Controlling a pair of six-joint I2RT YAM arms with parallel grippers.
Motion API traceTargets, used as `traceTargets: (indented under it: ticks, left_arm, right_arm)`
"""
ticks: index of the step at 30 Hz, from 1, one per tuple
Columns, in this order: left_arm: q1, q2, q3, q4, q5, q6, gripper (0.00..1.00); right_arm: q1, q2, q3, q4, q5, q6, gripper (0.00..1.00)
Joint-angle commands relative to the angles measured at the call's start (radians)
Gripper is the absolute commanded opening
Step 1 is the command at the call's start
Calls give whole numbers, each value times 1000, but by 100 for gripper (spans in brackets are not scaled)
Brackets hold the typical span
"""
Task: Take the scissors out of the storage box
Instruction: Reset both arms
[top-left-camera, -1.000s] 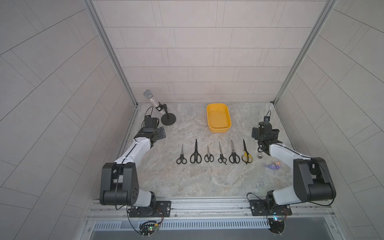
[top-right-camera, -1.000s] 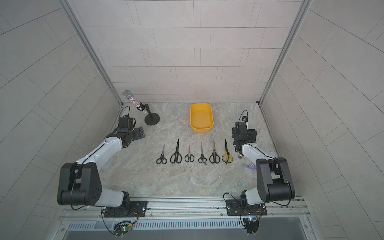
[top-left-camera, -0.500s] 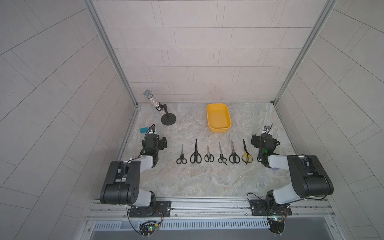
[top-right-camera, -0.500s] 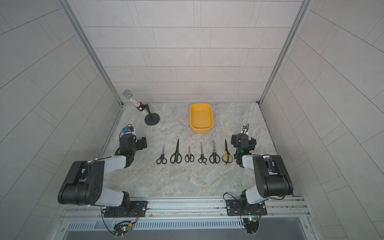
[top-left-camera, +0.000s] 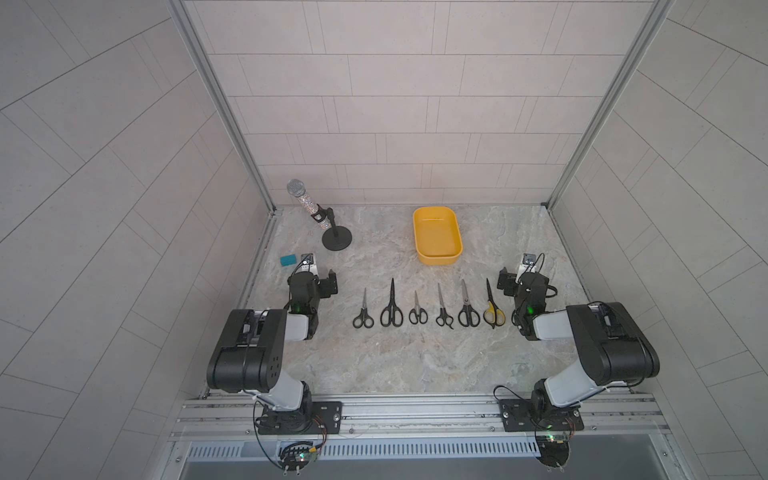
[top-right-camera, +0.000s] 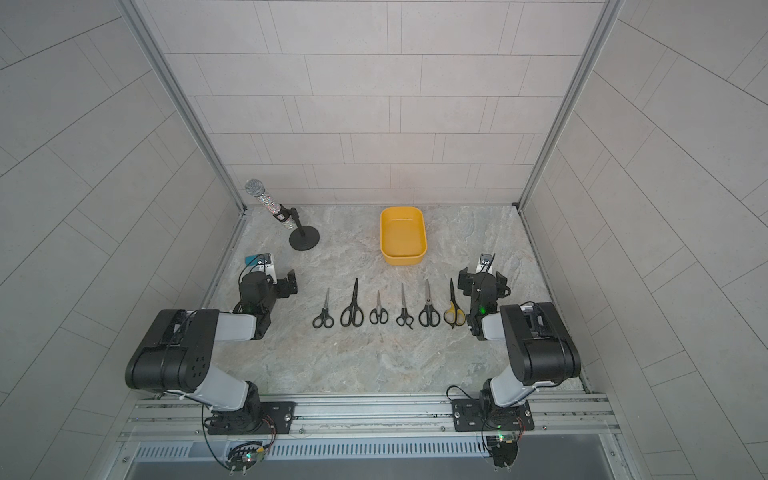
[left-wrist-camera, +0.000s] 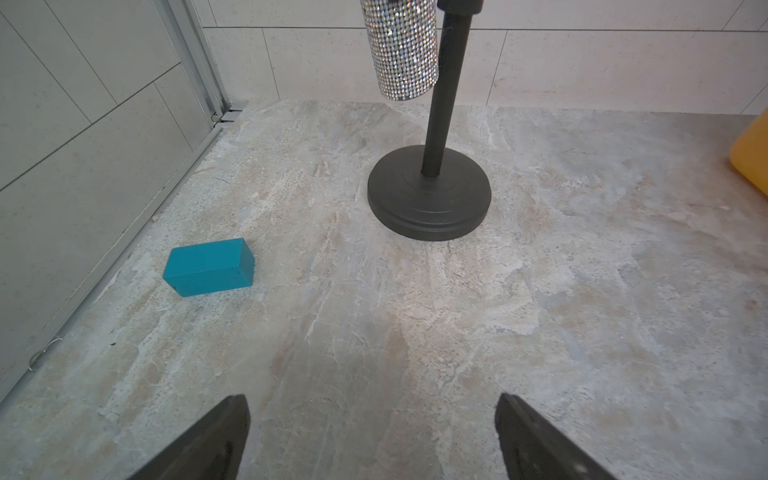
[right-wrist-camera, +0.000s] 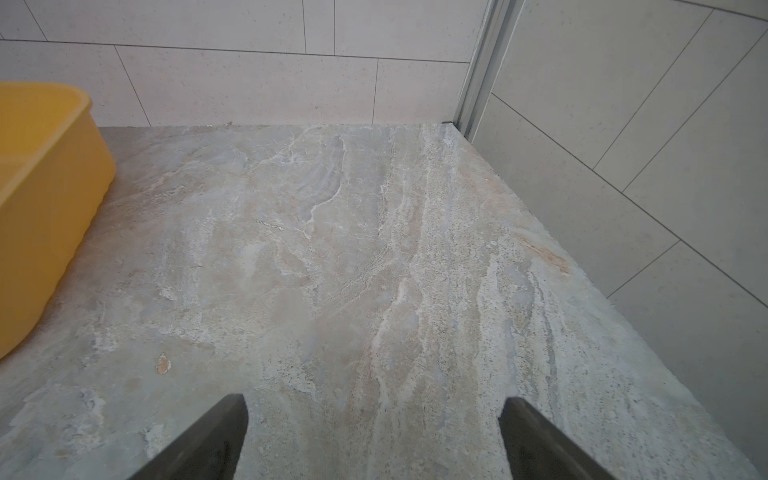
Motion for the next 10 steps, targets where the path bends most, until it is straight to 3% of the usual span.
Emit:
traceTargets:
  ticks: [1,10]
  left_arm:
    - [-14,7,7,41,-10,28,100]
    - [-20,6,0,54,-15,32,100]
  right_arm:
    - [4,0,-6,32,-2,-9,100]
    - [5,0,-7,31,-2,-9,100]
